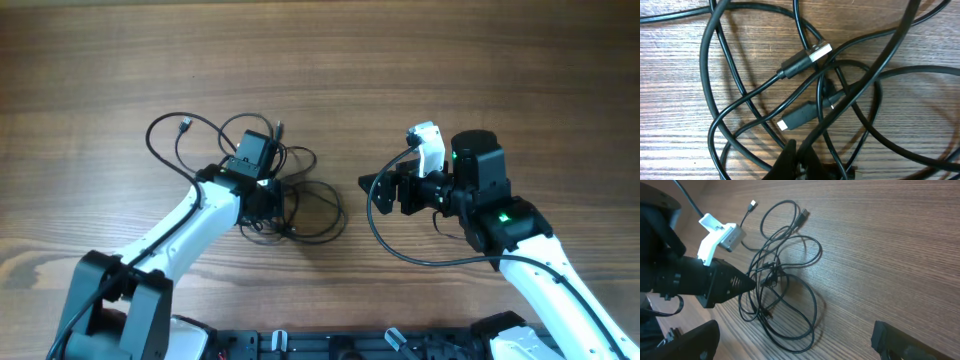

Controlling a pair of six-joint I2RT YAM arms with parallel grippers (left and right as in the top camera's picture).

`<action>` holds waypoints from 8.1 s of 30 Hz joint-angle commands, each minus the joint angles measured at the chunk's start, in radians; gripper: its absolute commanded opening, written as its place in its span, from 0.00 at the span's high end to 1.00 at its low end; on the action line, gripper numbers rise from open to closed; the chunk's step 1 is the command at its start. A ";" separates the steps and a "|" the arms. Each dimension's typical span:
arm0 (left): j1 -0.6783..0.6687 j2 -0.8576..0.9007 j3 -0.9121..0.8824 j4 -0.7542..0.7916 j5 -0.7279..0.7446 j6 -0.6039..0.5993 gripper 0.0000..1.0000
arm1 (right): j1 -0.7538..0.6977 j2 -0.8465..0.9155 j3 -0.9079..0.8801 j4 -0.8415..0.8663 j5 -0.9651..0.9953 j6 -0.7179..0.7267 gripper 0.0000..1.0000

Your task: Untangle cables

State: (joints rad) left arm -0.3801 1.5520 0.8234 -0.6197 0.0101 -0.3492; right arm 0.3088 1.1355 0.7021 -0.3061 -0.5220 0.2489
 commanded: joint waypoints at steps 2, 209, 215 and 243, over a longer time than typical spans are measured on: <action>0.003 -0.038 0.012 0.029 0.070 0.001 0.96 | 0.002 0.006 -0.003 -0.010 0.013 0.016 0.00; 0.456 -0.437 0.204 0.526 0.526 -0.182 0.96 | 0.029 0.413 -0.003 0.241 0.089 1.267 0.00; 0.456 -0.437 0.204 0.521 0.527 -0.181 0.96 | 0.029 0.413 -0.003 0.241 0.089 1.564 0.00; 0.456 -0.437 0.204 0.514 0.527 -0.181 0.96 | 0.029 0.413 -0.003 0.241 0.089 1.647 0.00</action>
State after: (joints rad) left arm 0.0803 1.1130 1.0187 -0.1081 0.5465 -0.5358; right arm 0.3332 1.5337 0.6964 -0.0666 -0.4473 1.8847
